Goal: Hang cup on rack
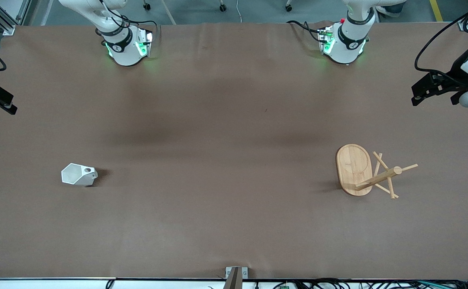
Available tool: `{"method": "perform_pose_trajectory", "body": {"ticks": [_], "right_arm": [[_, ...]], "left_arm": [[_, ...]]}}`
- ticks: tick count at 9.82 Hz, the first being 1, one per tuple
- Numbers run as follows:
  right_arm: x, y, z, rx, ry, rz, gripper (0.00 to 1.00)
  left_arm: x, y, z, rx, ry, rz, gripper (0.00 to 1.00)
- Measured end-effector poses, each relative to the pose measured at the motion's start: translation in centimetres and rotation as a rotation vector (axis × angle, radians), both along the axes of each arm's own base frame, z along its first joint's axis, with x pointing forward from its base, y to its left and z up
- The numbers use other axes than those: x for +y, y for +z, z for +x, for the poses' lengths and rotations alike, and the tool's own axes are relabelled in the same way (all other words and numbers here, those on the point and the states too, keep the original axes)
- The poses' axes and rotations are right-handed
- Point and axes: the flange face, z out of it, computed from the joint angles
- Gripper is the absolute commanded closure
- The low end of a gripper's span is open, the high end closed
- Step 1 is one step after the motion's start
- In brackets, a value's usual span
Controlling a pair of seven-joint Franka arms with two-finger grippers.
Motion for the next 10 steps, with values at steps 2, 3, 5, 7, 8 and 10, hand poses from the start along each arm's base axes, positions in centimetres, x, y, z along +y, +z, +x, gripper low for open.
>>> {"method": "perform_pose_trajectory", "body": {"ticks": [2,3,5,7,8,10], "right_arm": [[0.0,-0.1,0.0,0.003,0.0,0.002,0.0],[0.0,-0.1,0.0,0.004,0.0,0.002,0.0],[0.1,-0.2,0.0,0.004,0.002,0.002,0.0],[0.0,-0.3,0.2,-0.002,0.002,0.002,0.0],[-0.2,-0.8,0.6,-0.003,-0.001,0.001,0.0],[-1.6,-3.7,2.4,0.014,-0.023,-0.001,0.0]], "left_arm": [[0.3,0.3,0.1,-0.005,-0.001,0.0,0.0],[0.6,0.4,0.2,-0.009,-0.005,-0.001,0.0],[1.1,0.6,0.4,-0.013,0.001,-0.002,0.0],[1.6,0.4,0.6,-0.011,0.006,-0.002,0.0],[1.6,0.4,0.6,-0.009,0.005,-0.002,0.0],[1.6,0.3,0.7,-0.009,0.005,-0.002,0.0]]}}
